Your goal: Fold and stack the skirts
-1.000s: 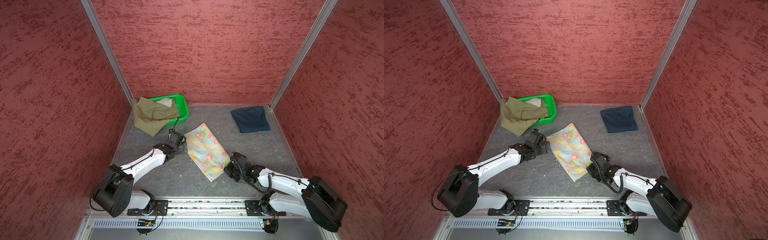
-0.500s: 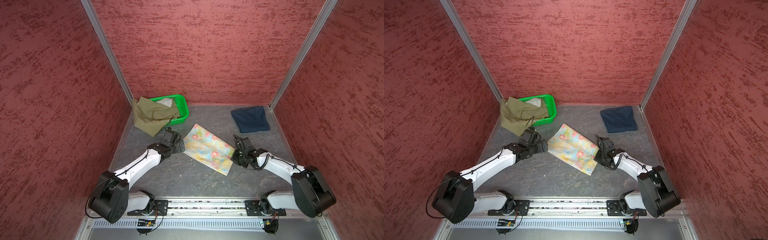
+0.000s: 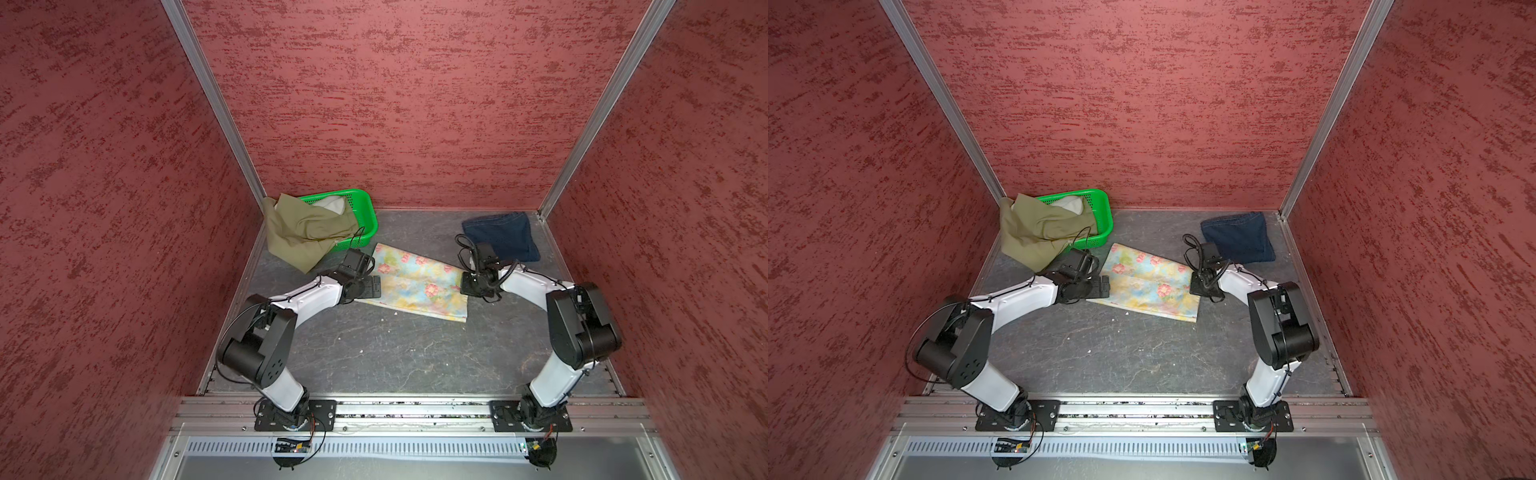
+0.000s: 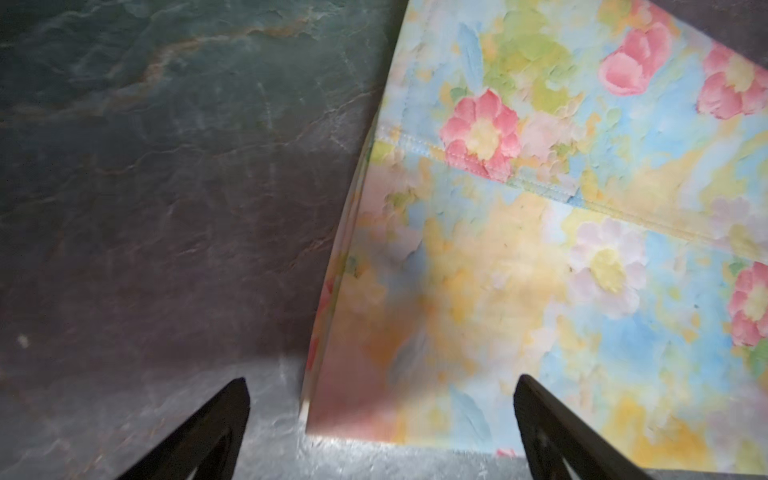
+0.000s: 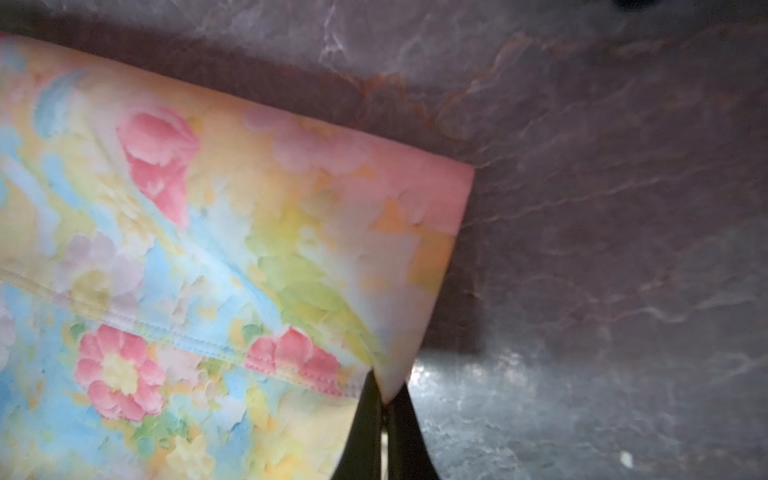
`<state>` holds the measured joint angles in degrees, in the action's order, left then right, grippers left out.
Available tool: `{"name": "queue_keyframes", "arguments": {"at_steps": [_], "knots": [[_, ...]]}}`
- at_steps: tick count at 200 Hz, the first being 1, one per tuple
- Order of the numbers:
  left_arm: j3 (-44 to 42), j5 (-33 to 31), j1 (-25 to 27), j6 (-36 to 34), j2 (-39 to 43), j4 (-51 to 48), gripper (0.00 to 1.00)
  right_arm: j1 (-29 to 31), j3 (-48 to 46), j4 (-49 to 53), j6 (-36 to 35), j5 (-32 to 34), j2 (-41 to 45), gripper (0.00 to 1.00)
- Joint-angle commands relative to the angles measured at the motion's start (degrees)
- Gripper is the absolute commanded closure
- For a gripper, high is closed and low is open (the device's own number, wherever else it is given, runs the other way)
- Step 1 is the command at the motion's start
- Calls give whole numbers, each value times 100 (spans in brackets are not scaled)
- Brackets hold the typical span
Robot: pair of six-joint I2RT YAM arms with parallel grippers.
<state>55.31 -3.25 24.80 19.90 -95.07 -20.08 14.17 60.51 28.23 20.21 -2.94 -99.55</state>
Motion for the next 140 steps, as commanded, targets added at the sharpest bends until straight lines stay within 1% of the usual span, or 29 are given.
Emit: {"name": "queue_keyframes", "arguments": {"at_steps": [1, 24, 39, 56, 76, 92, 98, 120, 140], "knots": [[251, 166, -142, -232, -360, 244, 1, -162, 139, 189, -447, 149, -134, 100], [446, 403, -314, -230, -703, 405, 0, -182, 62, 59, -440, 14, -153, 100], [583, 522, -320, -267, -914, 453, 3, -182, 75, 22, -402, -14, -194, 100], [615, 745, -326, -280, -1101, 606, 13, -187, 66, -61, -328, -228, -219, 100], [624, 773, -326, -306, -1257, 745, 15, -193, 119, -37, -263, -378, -275, 100], [782, 805, -326, -373, -1468, 664, 21, -195, 151, 2, -298, -419, -308, 100], [843, 820, -326, -400, -1542, 616, 27, -189, 148, 7, -302, -429, -302, 100], [972, 901, -315, -421, -1718, 497, 53, -192, 132, 32, -314, -447, -269, 100], [1002, 939, -279, -454, -1795, 328, 83, -187, 133, 92, -319, -393, -215, 100]]}}
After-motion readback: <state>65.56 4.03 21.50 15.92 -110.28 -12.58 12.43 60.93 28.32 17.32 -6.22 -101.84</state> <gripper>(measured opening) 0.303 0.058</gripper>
